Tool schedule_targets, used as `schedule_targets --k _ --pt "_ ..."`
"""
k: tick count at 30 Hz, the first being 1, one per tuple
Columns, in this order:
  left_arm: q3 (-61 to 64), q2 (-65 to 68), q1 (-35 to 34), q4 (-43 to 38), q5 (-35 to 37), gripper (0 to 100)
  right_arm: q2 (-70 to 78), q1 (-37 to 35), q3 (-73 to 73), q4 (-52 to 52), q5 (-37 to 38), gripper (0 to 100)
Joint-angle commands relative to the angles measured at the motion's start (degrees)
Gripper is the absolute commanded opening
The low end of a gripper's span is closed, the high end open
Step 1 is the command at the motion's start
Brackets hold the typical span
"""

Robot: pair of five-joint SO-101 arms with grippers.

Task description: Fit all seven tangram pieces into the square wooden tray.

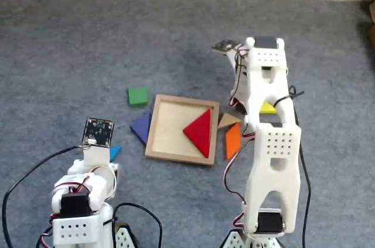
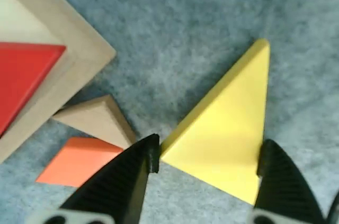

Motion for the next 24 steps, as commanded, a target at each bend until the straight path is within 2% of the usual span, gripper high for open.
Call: schedule_targets --k 1,7,14,20,24 --pt "1.2 -0.6 1.2 0.4 -0.5 13 -5.8 -1.9 -0.4 1.2 0.3 26.7" --pt "1.2 -0.6 1.2 0.4 -0.5 13 -5.6 -3.6 -0.3 1.2 0.3 26.7" --pt "1.2 -0.6 1.2 0.4 -0.5 13 -3.5 -2.3 -0.4 1.2 0.3 27.6" --pt "1.2 -0.6 1.2 0.4 -0.5 13 -2.2 -0.7 -0.4 1.2 -0.9 40.7" --pt "1.2 -0.6 1.2 0.4 -0.5 13 -1.9 -0.6 -0.2 1.2 -0.8 43.3"
